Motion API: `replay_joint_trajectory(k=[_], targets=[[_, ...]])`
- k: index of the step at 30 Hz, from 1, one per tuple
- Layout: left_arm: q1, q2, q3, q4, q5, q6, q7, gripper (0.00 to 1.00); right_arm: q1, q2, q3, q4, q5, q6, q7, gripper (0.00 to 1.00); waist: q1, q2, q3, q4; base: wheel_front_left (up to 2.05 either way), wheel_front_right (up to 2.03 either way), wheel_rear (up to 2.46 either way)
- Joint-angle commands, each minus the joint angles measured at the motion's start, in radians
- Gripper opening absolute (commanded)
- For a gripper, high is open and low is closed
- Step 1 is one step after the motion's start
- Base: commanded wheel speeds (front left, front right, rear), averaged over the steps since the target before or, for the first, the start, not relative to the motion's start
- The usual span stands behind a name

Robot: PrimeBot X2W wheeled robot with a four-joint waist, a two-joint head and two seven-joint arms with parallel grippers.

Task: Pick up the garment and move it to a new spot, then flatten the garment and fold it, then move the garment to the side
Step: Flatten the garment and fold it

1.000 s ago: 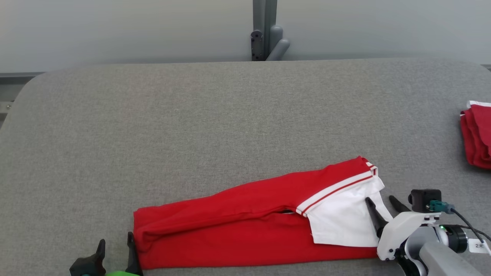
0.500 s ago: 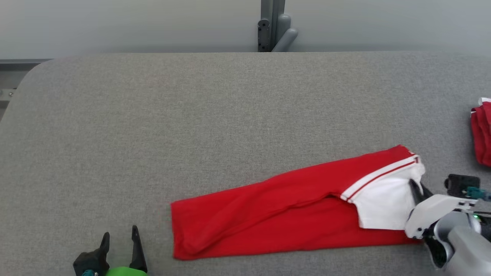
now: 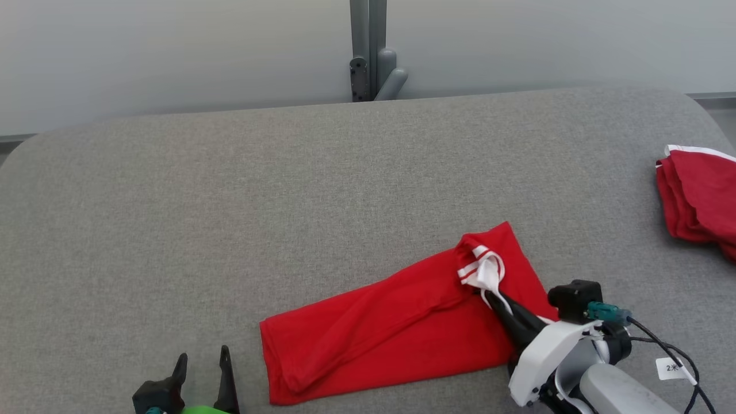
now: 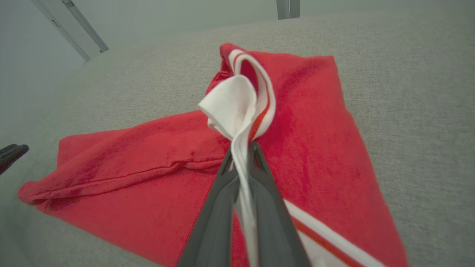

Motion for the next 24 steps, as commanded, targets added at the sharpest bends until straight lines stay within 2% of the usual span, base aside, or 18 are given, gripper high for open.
replay_joint_trajectory(k=[1,2,3,8,15,20,21,22,24], targets=[[0.005,0.004,-0.012,0.001,-0.013,0.000,0.001,1.00,0.023,-0.027,0.060,-0.065,0.046,0.000,0.034,0.00,0.0000,0.0000,-0.023,-0.017,0.00,0.00,0.00],[-0.007,0.004,-0.036,0.003,-0.021,-0.001,0.001,1.00,0.025,-0.047,0.129,-0.139,0.087,0.000,0.071,0.00,0.0000,0.0000,-0.026,-0.008,0.00,0.00,0.00],[-0.013,0.004,-0.051,0.004,-0.026,0.001,0.001,1.00,0.023,-0.047,0.156,-0.167,0.107,0.000,0.087,0.00,0.0000,0.0000,-0.025,0.001,0.00,0.00,0.00],[-0.036,0.005,-0.128,0.010,-0.030,-0.001,0.001,1.00,-0.017,-0.005,0.282,-0.218,0.164,0.000,0.130,0.00,0.0000,0.0000,-0.015,0.077,0.00,0.00,0.00],[-0.050,0.005,-0.185,0.013,-0.032,0.006,0.001,1.00,-0.122,0.095,0.387,-0.136,0.189,0.000,0.094,0.00,0.0000,0.0000,0.005,0.223,0.00,0.00,0.00],[-0.045,0.004,-0.195,0.014,-0.032,0.013,0.001,1.00,-0.179,0.151,0.437,-0.029,0.217,0.000,0.057,0.00,0.0000,0.0000,0.007,0.294,0.00,0.00,0.00],[-0.043,0.004,-0.193,0.012,-0.031,0.014,0.001,1.00,-0.190,0.160,0.444,-0.008,0.223,0.000,0.047,0.39,0.0000,0.0000,0.006,0.301,0.00,0.00,0.00],[-0.040,0.004,-0.191,0.010,-0.032,0.018,0.001,1.00,-0.200,0.170,0.446,0.010,0.230,0.000,0.031,1.00,0.0000,0.0000,0.006,0.306,0.00,0.00,0.00],[-0.037,0.004,-0.189,0.007,-0.033,0.020,0.001,1.00,-0.211,0.176,0.444,0.029,0.232,0.000,0.013,1.00,0.0000,0.0000,0.005,0.307,0.00,0.00,0.00]])
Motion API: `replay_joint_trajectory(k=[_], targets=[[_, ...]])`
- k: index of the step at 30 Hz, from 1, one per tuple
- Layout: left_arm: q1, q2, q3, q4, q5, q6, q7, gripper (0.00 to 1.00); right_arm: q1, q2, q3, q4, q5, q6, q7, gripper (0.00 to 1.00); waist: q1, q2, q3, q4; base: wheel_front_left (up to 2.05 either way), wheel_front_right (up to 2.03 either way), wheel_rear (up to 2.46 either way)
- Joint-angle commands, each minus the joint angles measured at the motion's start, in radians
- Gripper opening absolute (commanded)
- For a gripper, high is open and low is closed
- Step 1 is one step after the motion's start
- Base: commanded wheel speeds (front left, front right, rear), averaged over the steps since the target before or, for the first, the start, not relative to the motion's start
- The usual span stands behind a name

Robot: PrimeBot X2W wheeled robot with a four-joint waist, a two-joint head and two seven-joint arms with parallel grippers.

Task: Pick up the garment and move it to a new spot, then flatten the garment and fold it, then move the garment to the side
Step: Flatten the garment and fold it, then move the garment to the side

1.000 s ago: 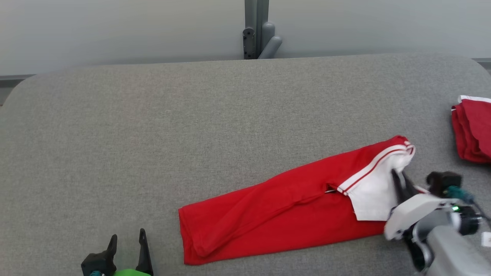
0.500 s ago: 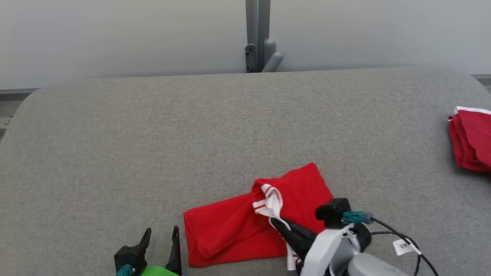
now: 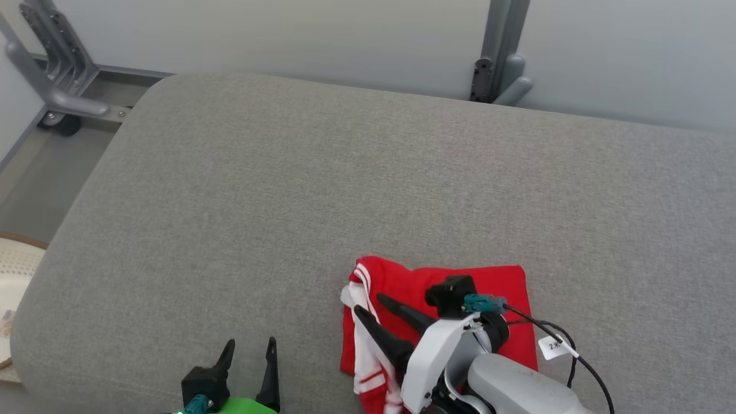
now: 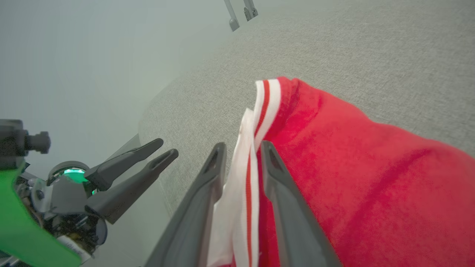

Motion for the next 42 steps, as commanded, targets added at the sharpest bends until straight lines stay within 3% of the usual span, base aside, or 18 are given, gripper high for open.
replay_joint_trajectory(k=[1,7,14,18,21,32,42], targets=[[-0.001,0.004,0.009,-0.006,-0.008,0.007,0.001,1.00,-0.017,0.003,-0.006,0.013,0.005,0.000,-0.015,1.00,0.0000,0.0000,0.010,0.041,0.00,0.00,0.00],[0.005,0.003,0.054,-0.034,-0.001,0.014,0.001,1.00,-0.027,-0.027,-0.098,0.101,-0.015,0.000,-0.069,1.00,0.0000,0.0000,0.005,-0.028,0.00,0.00,0.00],[-0.001,0.003,0.104,-0.086,0.015,0.018,0.001,1.00,0.110,-0.108,-0.463,-0.037,-0.249,0.000,-0.069,1.00,0.0000,0.0000,0.003,-0.143,0.00,0.00,0.00],[0.008,0.004,0.137,-0.106,0.030,0.012,0.001,1.00,0.220,-0.105,-0.639,-0.107,-0.365,0.000,-0.069,1.00,0.0000,0.0000,-0.006,-0.198,0.00,0.00,0.00],[0.022,0.004,0.161,-0.117,0.041,0.009,0.001,1.00,0.284,-0.089,-0.716,-0.147,-0.432,0.000,-0.069,1.00,0.0000,0.0000,-0.014,-0.233,0.00,0.00,0.00],[0.069,0.004,0.207,-0.146,0.083,-0.006,0.001,1.00,0.414,-0.003,-0.826,-0.237,-0.531,0.000,-0.069,1.00,0.0000,0.0000,-0.045,-0.305,0.00,0.00,0.00],[0.091,0.004,0.204,-0.152,0.080,-0.006,0.001,1.00,0.421,0.004,-0.809,-0.246,-0.557,0.000,-0.069,1.00,0.0000,0.0000,-0.053,-0.306,0.00,0.00,0.00]])
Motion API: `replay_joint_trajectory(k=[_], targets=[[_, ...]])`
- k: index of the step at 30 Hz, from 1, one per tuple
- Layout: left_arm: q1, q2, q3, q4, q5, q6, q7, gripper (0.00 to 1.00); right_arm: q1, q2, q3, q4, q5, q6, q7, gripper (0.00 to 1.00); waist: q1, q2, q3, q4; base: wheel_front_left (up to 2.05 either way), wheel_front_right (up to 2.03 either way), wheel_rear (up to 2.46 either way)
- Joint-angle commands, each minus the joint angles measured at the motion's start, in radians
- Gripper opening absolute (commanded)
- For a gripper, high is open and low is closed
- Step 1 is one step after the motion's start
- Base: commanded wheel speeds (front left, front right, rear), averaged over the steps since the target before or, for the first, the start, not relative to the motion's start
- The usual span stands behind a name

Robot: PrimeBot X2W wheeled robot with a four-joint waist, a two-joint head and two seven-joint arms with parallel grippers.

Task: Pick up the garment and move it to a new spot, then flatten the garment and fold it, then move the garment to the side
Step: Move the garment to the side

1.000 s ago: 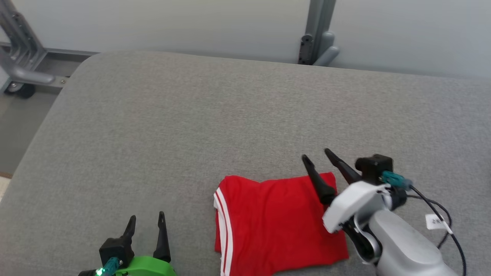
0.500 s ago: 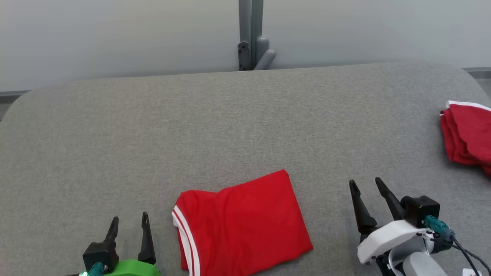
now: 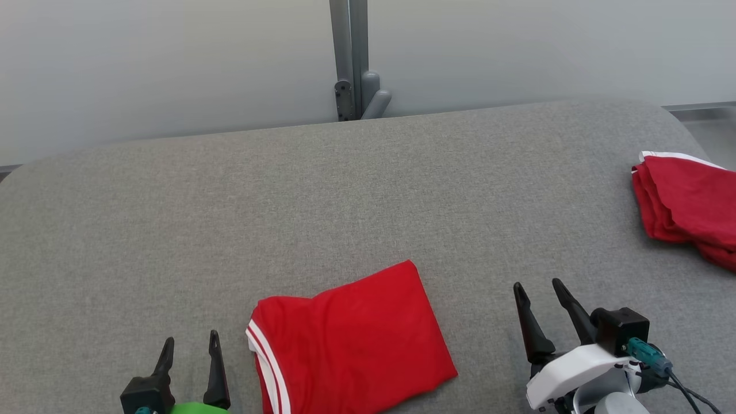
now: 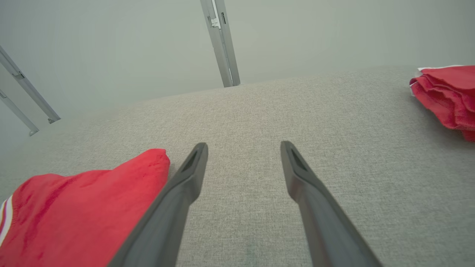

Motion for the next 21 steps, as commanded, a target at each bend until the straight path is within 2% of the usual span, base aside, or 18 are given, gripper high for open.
replay_joint_trajectory(k=[1,6,11,18,21], targets=[[0.015,0.005,-0.002,-0.001,0.006,0.001,0.001,1.00,0.003,-0.004,0.000,-0.003,-0.002,0.000,-0.002,1.00,0.0000,0.0000,0.000,0.003,0.00,0.00,0.00],[0.024,0.004,0.002,-0.001,0.007,-0.003,0.001,1.00,-0.001,0.000,0.010,0.005,-0.001,0.000,-0.002,1.00,0.0000,0.0000,-0.002,0.008,0.00,0.00,0.00],[0.011,0.004,-0.017,0.003,0.001,-0.006,0.001,1.00,-0.033,0.005,0.092,0.042,0.015,0.000,-0.002,1.00,0.0000,0.0000,0.010,0.040,0.00,0.00,0.00],[0.003,0.005,-0.066,0.034,-0.019,-0.016,0.001,1.00,-0.167,0.019,0.303,0.282,0.137,0.000,0.005,1.00,0.0000,0.0000,0.025,0.115,0.00,0.00,0.00],[-0.004,0.004,-0.078,0.038,-0.018,-0.015,0.001,1.00,-0.228,0.023,0.336,0.409,0.155,0.000,0.025,1.00,0.0000,0.0000,0.031,0.154,0.00,0.00,0.00]])
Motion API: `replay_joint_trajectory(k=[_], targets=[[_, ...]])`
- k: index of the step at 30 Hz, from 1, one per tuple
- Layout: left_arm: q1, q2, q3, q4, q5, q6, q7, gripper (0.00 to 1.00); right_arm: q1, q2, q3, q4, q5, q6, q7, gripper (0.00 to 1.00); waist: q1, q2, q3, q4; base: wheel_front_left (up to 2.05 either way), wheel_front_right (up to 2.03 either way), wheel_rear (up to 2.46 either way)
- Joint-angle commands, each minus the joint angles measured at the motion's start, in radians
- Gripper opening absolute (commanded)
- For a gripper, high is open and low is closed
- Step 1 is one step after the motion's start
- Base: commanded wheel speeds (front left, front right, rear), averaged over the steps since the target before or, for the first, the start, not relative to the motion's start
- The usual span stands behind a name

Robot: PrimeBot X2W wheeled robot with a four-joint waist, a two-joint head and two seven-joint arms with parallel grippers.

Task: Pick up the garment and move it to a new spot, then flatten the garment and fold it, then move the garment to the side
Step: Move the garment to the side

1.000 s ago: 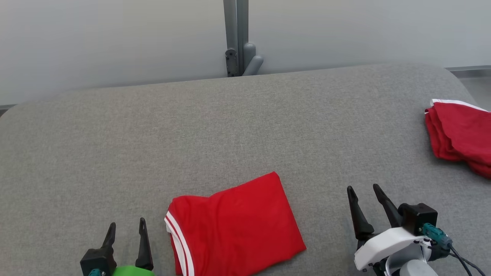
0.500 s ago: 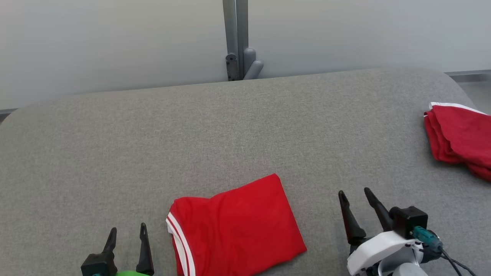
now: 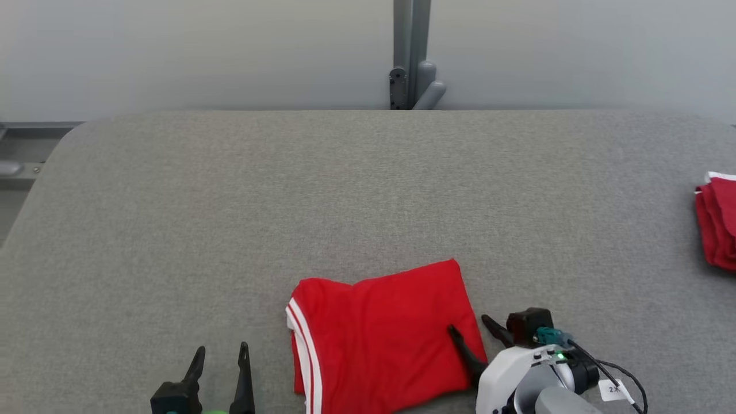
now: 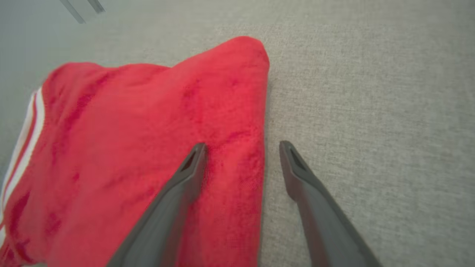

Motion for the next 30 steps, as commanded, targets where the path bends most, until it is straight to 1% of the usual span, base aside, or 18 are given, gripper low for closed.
replay_joint_trajectory(k=[1,3,4,5,6,9,11,15,20,23,24,26,28,30], targets=[[-0.015,0.004,0.000,0.001,-0.002,-0.002,0.001,1.00,-0.035,-0.002,0.005,0.067,-0.014,0.000,0.013,1.00,0.0000,0.0000,0.014,0.053,0.00,0.00,0.00],[-0.018,0.004,-0.002,0.000,0.000,0.000,0.001,1.00,-0.067,0.003,0.004,0.136,-0.012,0.000,0.010,1.00,0.0000,0.0000,0.021,0.069,0.00,0.00,0.00],[-0.020,0.004,-0.003,-0.002,0.001,-0.001,0.001,1.00,-0.075,0.006,0.013,0.157,-0.003,0.000,0.009,0.91,0.0000,0.0000,0.024,0.075,0.00,0.00,0.00],[-0.021,0.004,-0.003,-0.004,0.001,0.000,0.001,1.00,-0.084,0.010,0.018,0.167,0.014,0.000,0.002,0.29,0.0000,0.0000,0.028,0.077,0.00,0.00,0.00],[-0.021,0.004,0.002,-0.009,0.001,0.004,0.001,1.00,-0.101,0.010,0.029,0.177,0.029,0.000,-0.008,0.00,0.0000,0.0000,0.033,0.072,0.00,0.00,0.00],[-0.024,0.004,0.005,-0.022,-0.006,-0.002,0.001,1.00,-0.126,0.005,0.014,0.177,0.040,-0.001,-0.022,0.00,0.0000,0.0000,0.035,0.031,0.00,0.00,0.00],[-0.021,0.004,0.009,-0.033,-0.012,-0.002,0.001,1.00,-0.131,0.004,0.003,0.157,0.039,-0.001,-0.025,0.00,0.0000,0.0000,0.027,-0.028,0.00,0.00,0.00],[-0.030,0.004,0.000,-0.037,-0.018,0.001,0.001,1.00,-0.111,-0.013,-0.021,0.108,0.021,-0.001,-0.024,0.00,0.0000,0.0000,0.018,-0.189,0.00,0.00,0.00],[-0.072,0.004,-0.013,-0.042,-0.017,0.007,0.001,1.00,-0.102,-0.038,-0.051,0.060,0.004,-0.001,-0.024,0.00,0.0000,0.0000,0.044,-0.392,0.00,0.00,0.00],[-0.104,0.004,-0.023,-0.040,-0.011,0.003,0.001,1.00,-0.096,-0.048,-0.074,0.035,-0.001,-0.001,-0.024,0.00,0.0000,0.0000,0.067,-0.488,0.00,0.00,0.00],[-0.104,0.004,-0.023,-0.040,-0.011,0.003,0.001,1.00,-0.096,-0.048,-0.074,0.035,-0.001,-0.001,-0.024,0.00,0.0000,0.0000,0.067,-0.488,0.00,0.00,0.00],[-0.120,0.004,-0.026,-0.038,-0.006,0.000,0.001,1.00,-0.093,-0.052,-0.084,0.020,-0.004,-0.001,-0.024,0.00,0.0000,0.0000,0.083,-0.538,0.00,0.00,0.00],[-0.137,0.004,-0.032,-0.039,-0.005,-0.002,0.001,1.00,-0.093,-0.052,-0.090,0.005,-0.009,-0.001,-0.024,0.00,0.0000,0.0000,0.099,-0.571,0.00,0.00,0.00],[-0.154,0.005,-0.043,-0.031,-0.004,-0.004,0.001,1.00,-0.094,-0.050,-0.102,-0.008,-0.011,-0.001,-0.024,0.00,0.0000,0.0000,0.119,-0.579,0.00,0.00,0.00]])
